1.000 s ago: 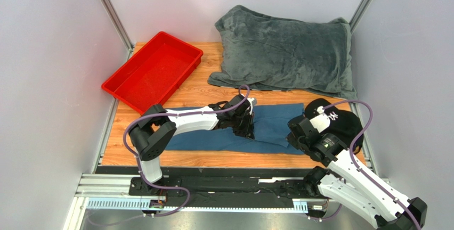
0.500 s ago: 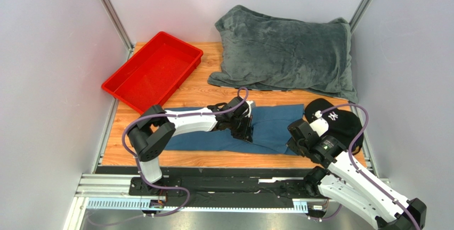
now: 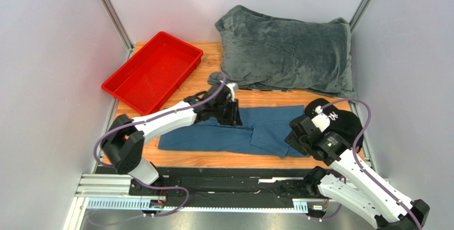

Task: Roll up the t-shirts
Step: Fold the T-shirt at the center of the board.

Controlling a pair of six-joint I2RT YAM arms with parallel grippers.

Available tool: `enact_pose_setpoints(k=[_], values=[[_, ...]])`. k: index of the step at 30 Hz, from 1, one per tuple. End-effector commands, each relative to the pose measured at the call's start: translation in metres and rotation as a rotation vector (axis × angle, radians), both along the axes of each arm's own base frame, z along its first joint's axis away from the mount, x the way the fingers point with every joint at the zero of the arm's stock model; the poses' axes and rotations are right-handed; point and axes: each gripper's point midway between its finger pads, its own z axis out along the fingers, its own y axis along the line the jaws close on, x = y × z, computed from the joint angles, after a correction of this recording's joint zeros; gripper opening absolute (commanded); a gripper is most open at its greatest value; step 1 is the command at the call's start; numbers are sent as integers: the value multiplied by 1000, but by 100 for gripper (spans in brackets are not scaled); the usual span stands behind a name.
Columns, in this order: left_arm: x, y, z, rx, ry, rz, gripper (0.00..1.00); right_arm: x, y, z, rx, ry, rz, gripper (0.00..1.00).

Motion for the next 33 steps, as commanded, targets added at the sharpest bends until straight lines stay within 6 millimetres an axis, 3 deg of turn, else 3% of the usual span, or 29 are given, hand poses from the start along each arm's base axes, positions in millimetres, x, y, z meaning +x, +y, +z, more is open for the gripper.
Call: enact_pose_setpoints(k=[1, 3, 6, 12, 18, 24, 27, 33], values=[[36, 50, 8, 37, -20, 193, 23, 33, 23, 41, 19, -121, 82, 47], [52, 71, 2, 42, 2, 274, 15, 47, 45, 47, 64, -135, 136, 44], [69, 103, -12, 56, 45, 413, 8, 65, 74, 39, 87, -86, 183, 43], [78, 163, -43, 67, 137, 670, 0, 78, 105, -5, 129, -8, 221, 40], [89, 200, -65, 133, 154, 784, 0, 60, 97, -64, 106, 96, 204, 39], [99, 220, -82, 194, 180, 832, 0, 41, 83, -95, 100, 169, 178, 40], [103, 225, -75, 203, 149, 834, 3, 40, 80, -93, 108, 165, 181, 40], [105, 207, -29, 111, 66, 699, 20, 52, 80, -47, 114, 77, 192, 41]])
